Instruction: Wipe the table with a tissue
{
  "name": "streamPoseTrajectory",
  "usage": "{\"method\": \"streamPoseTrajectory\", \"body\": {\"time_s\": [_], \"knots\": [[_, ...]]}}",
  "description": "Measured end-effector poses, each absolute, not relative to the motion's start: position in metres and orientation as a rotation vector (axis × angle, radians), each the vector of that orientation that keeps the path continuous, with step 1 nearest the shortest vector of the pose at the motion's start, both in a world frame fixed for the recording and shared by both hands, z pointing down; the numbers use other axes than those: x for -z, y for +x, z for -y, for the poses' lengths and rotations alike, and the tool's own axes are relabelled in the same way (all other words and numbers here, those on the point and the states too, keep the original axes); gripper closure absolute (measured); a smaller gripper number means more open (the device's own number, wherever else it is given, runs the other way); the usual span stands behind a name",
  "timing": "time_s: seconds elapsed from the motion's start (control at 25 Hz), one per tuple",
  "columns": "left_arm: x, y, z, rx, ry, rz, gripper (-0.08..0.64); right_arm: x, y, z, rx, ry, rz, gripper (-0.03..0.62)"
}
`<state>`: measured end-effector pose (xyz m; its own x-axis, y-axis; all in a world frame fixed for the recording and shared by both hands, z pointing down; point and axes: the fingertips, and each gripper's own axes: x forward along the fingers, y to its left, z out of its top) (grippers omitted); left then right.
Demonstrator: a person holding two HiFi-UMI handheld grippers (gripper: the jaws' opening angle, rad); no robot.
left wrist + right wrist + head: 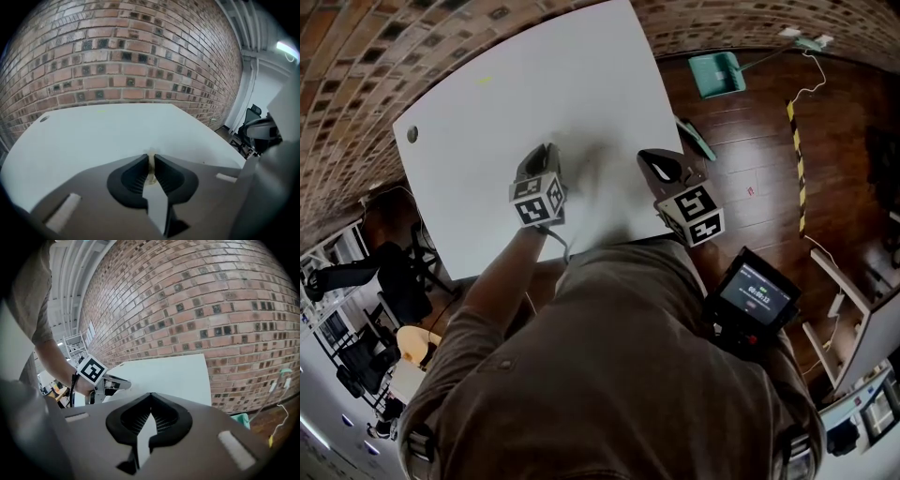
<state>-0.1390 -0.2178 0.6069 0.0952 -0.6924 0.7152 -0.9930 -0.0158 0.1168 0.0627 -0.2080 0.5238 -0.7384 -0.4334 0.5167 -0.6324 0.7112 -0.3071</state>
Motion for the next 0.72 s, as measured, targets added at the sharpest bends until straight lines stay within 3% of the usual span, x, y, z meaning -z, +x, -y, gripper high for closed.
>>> {"method": "streamPoseTrajectory", "body": {"time_s": [0.72], "knots": [[-0.607, -0.081, 0.199, -0.676, 1.876, 1.507, 0.518, -0.520, 0.082, 0.197, -0.660, 0.877, 2.518, 0.580]]}}
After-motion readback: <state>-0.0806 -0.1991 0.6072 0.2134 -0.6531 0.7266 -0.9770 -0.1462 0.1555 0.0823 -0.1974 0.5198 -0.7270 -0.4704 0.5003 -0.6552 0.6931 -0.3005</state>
